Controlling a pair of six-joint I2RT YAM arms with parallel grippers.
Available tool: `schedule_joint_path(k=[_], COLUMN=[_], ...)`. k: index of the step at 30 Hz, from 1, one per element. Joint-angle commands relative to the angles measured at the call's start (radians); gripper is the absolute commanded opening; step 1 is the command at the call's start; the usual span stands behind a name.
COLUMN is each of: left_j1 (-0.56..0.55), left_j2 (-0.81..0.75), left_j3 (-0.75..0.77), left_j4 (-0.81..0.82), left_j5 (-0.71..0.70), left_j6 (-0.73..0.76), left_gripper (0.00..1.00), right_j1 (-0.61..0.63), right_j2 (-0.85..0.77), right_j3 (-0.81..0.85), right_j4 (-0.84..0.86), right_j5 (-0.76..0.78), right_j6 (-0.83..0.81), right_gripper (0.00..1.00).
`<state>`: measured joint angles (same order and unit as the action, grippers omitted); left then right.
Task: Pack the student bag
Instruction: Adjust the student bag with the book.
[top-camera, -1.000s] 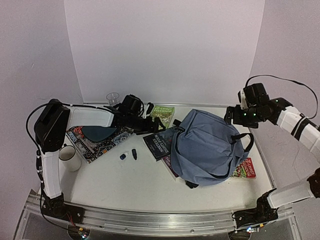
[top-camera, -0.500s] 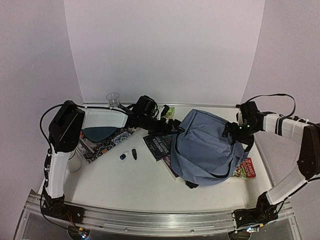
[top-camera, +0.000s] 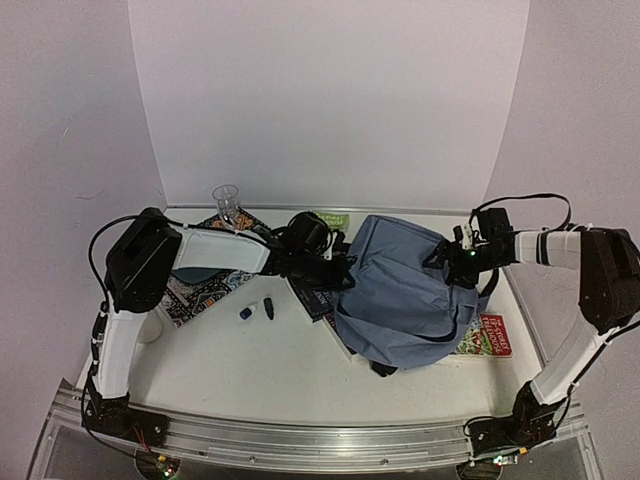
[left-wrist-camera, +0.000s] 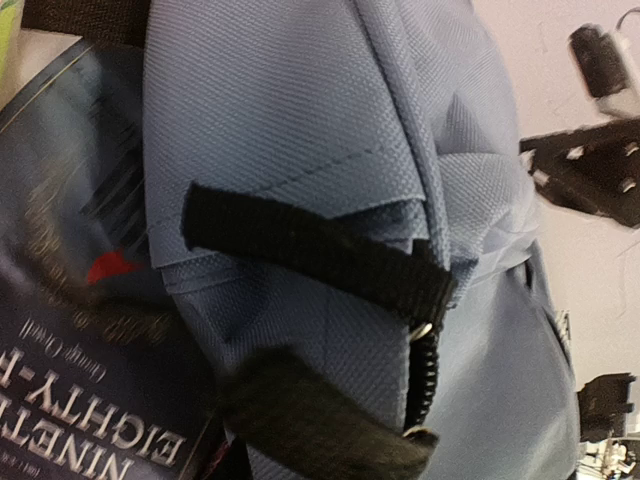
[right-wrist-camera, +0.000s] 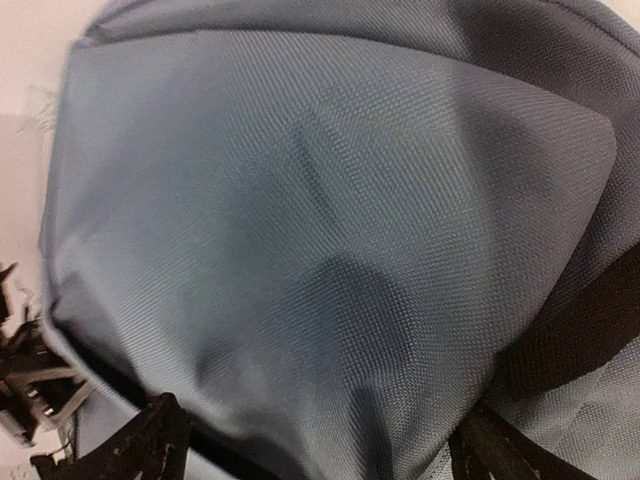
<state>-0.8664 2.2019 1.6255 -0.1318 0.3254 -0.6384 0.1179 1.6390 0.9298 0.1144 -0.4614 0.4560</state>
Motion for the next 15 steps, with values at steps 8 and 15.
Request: schedule_joint_path(k=[8,15], left_j1=[-0.024,-0.025], left_j2=[-0.229,-0.327], left_j3=[-0.229,-0.28], left_j4=[0.005,-0.012], left_j5=[-0.27,-0.428], left_j6=[-0.093,-0.043], left_gripper=[0.18,0.53], right_j1=[0.01,0.01], right_j2=[-0.03,-0.047], right_j3=[0.077,0.045], right_j4=[0.023,0.002], right_j5=[-0.167,-0.16], right_j6=[-0.089,-0.088], right_gripper=[0.67,0.42])
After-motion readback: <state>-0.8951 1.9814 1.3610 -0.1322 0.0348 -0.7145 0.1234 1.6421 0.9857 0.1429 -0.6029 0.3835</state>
